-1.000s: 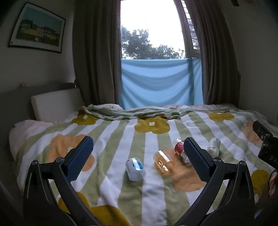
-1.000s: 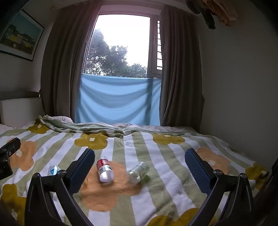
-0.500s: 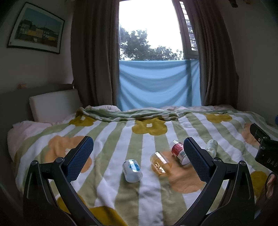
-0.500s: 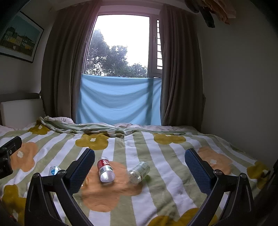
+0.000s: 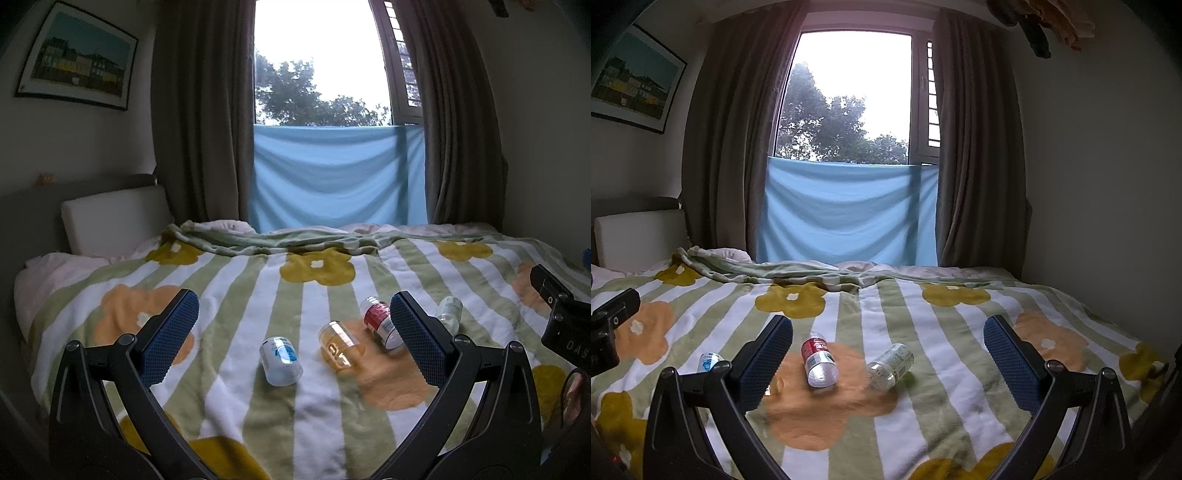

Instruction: Flip cup upside down

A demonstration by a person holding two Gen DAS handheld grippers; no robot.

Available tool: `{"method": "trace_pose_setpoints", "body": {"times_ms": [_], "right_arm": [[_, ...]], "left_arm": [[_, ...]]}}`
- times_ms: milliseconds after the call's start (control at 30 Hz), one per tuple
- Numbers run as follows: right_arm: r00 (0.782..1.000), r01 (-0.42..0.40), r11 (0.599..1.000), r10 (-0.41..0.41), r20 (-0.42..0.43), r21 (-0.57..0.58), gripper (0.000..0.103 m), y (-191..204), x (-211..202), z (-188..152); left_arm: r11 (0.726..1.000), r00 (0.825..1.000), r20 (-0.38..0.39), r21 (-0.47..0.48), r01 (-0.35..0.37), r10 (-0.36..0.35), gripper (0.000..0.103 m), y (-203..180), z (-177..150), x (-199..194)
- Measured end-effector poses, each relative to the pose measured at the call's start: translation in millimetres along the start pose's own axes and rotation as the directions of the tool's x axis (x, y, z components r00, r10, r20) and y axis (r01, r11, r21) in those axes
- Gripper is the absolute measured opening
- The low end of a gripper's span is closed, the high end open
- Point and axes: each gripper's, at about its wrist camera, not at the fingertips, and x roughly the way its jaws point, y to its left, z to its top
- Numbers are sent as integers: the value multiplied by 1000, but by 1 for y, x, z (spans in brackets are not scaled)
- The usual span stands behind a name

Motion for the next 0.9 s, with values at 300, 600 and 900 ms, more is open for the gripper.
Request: {"method": "trace_pose_setpoints", "body": {"times_ms": [300,600,900], "right_arm": [[1000,-1,1000,1,-2,2,103,-1,0,0],[1000,-3,1000,3,-3,3,103,-2,1,0],[1000,-2,1000,2,-7,5,103,-2,2,-4]], "left_arm": [[1000,1000,-4,0,1,-1,103,0,-1,1],[1000,1000,-8,3,-1,1,103,-1,-2,2],[1000,1000,-27,5,-3,3,103,-2,-2,8]]}}
